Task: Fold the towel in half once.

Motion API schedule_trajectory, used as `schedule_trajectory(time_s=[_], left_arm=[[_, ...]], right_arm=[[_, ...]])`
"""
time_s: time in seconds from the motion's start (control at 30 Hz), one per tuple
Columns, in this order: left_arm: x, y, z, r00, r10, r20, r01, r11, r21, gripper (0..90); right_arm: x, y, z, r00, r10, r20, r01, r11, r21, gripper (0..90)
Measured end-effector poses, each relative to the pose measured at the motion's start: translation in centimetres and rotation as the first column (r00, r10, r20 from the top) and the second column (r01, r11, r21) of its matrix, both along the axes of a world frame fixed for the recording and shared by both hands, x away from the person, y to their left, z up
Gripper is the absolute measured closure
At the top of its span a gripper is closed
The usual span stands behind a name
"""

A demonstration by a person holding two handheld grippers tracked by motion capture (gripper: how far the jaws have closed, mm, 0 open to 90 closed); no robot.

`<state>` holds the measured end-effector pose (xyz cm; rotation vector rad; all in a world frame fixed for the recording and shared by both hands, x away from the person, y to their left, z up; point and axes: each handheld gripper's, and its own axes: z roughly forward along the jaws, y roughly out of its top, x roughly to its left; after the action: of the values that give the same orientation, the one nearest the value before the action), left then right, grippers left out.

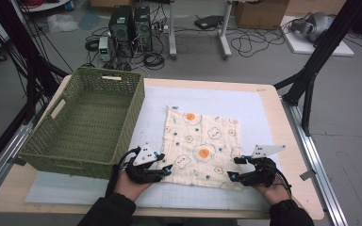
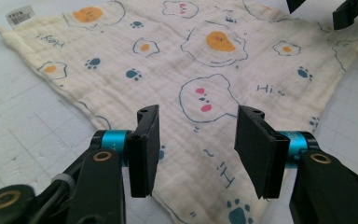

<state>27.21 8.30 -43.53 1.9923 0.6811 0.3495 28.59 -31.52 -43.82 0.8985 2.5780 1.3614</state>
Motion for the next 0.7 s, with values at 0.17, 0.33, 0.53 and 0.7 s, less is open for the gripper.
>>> schedule_trajectory(time_s=[0.17, 0.33, 0.53, 0.7], left_arm=[[0.1, 0.0, 0.1, 0.9998, 0.016, 0.010, -0.016, 0.9998, 0.013, 50.4], [0.3, -0.6, 0.3, 0.9991, 0.040, 0.014, -0.041, 0.9988, 0.026, 52.9], [1.8, -2.1, 0.3, 0.9978, 0.066, -0.005, -0.065, 0.9965, 0.053, 57.9], [4.1, -3.9, 0.7, 0.9945, 0.104, 0.002, -0.104, 0.9925, 0.063, 59.8]], right_arm=[[0.1, -0.1, 0.1, 1.0000, 0.000, 0.007, 0.000, 1.0000, 0.010, 31.2], [0.3, -0.3, 0.3, 1.0000, 0.003, 0.007, -0.003, 1.0000, 0.004, 32.7], [2.0, -1.0, 0.2, 0.9994, -0.022, -0.026, 0.022, 0.9997, 0.007, 33.6], [4.0, -1.4, 0.5, 0.9986, -0.041, -0.034, 0.040, 0.9986, -0.036, 35.9]])
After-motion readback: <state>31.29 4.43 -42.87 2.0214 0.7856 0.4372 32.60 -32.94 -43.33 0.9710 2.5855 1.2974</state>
